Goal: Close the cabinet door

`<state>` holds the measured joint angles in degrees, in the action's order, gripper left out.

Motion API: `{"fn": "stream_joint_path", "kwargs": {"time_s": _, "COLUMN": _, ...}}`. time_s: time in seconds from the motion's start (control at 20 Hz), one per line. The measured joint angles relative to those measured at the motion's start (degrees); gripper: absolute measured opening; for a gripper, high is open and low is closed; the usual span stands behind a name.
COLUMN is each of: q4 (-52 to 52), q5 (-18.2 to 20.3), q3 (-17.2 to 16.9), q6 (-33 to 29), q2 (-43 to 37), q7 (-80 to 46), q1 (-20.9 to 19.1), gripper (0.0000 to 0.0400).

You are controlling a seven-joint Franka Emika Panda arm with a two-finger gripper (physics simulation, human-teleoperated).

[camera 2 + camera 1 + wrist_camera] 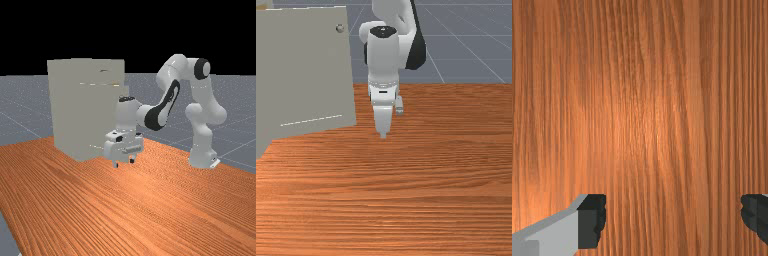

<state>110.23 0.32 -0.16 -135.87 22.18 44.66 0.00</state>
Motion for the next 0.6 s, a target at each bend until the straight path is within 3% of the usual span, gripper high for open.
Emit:
{"fn": "stream_joint_path", "kwargs": {"time_s": 0.05, "q4": 0.3, "q5": -1.0, "q3": -0.6, "q6": 0.7, "q2": 0.0, "q7": -0.4, "q1": 0.2, "gripper": 0.0249}}
{"fn": "stream_joint_path", "kwargs": {"time_s": 0.15, "q4": 1.0, "q5": -1.6, "q3": -1.7, "q6": 1.8, "q2": -0.2, "q7": -2.5, "q1": 0.1, "gripper": 0.0344}}
{"fn": "stream_joint_path", "kwargs": {"time_s": 0.3, "q4": 1.2, "q5": -1.8, "q3": -2.3, "q6": 2.3, "q2": -0.3, "q7": -3.4, "q1": -0.2, "gripper": 0.0388}}
{"fn": "stream_joint_path", "kwargs": {"time_s": 0.35, "q4": 6.5, "q5": -2.2, "q3": -4.4, "q6": 6.1, "q2": -5.7, "q7": -14.1, "q1": 0.6, "gripper": 0.0238}}
{"fn": "stream_joint_path", "kwargs": {"time_s": 0.4, "q4": 8.7, "q5": -2.0, "q3": -6.4, "q6": 9.7, "q2": -10.3, "q7": -24.8, "q1": 0.6, "gripper": 0.0146}}
{"fn": "stream_joint_path", "kwargs": {"time_s": 0.5, "q4": 9.9, "q5": -0.3, "q3": -8.7, "q6": 14.5, "q2": -13.9, "q7": -47.3, "q1": 1.9, "gripper": 0.0055}}
{"fn": "stream_joint_path", "kwargs": {"time_s": 0.6, "q4": 10.0, "q5": 2.5, "q3": -10.5, "q6": 17.1, "q2": -14.6, "q7": -68.4, "q1": 3.5, "gripper": 0.0020}}
